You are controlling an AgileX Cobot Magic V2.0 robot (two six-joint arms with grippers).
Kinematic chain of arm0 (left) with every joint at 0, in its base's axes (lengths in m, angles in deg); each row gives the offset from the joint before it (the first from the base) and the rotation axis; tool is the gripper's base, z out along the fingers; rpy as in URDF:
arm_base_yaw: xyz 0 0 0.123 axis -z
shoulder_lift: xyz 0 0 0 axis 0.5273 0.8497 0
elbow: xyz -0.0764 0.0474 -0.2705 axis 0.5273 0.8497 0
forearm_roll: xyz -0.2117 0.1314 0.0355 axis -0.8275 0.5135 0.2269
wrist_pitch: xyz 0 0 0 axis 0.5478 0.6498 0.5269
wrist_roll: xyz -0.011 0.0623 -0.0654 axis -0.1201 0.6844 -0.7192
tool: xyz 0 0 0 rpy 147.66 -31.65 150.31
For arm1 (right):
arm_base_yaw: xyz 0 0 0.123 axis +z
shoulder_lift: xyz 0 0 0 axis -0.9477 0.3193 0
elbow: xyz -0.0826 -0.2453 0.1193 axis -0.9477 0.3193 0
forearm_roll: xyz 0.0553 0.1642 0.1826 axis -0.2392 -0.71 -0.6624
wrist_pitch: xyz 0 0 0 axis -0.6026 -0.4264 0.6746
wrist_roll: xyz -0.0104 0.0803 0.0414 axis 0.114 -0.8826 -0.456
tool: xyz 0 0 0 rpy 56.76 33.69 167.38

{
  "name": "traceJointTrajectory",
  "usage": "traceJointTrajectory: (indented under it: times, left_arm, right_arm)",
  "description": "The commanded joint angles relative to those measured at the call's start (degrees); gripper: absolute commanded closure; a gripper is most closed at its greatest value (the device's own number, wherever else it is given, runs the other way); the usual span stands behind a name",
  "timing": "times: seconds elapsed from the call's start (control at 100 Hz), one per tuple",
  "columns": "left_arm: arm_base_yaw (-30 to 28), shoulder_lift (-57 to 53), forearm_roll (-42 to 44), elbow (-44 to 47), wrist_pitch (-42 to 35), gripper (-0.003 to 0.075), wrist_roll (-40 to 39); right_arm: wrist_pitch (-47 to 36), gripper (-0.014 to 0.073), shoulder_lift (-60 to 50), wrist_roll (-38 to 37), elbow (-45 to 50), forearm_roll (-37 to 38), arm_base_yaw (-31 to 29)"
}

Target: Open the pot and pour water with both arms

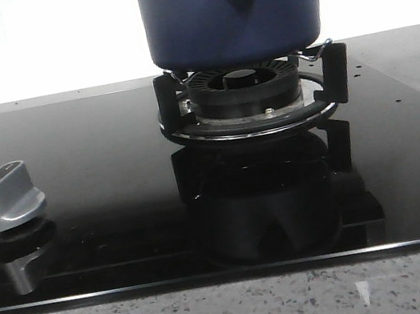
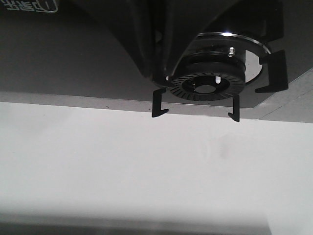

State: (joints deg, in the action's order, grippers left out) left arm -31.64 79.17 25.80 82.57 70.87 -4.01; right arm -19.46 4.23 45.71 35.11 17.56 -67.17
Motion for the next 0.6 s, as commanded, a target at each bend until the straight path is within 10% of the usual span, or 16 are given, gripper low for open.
traceJointTrajectory:
  times: [0.0,0.17,0.59]
  left_arm:
    - [-0.01,-1.64,-0.32,1.81,-4.3,0.0741,-0.53]
    - [-0.01,-1.64,-0.32,1.81,-4.3,0.0741,-0.53]
    - [-0.01,-1.52,-0.32,1.81,-4.3,0.0741,-0.53]
  right_arm:
    - [-4.2,0.064,0.23,-13.88,-1.5,12.16,0.12]
    - [-7.95,0.064,-2.82,-43.9,3.34,43.4,-0.1]
    - [-9.59,0.064,-22.81,-48.76,20.41,46.66,-1.54]
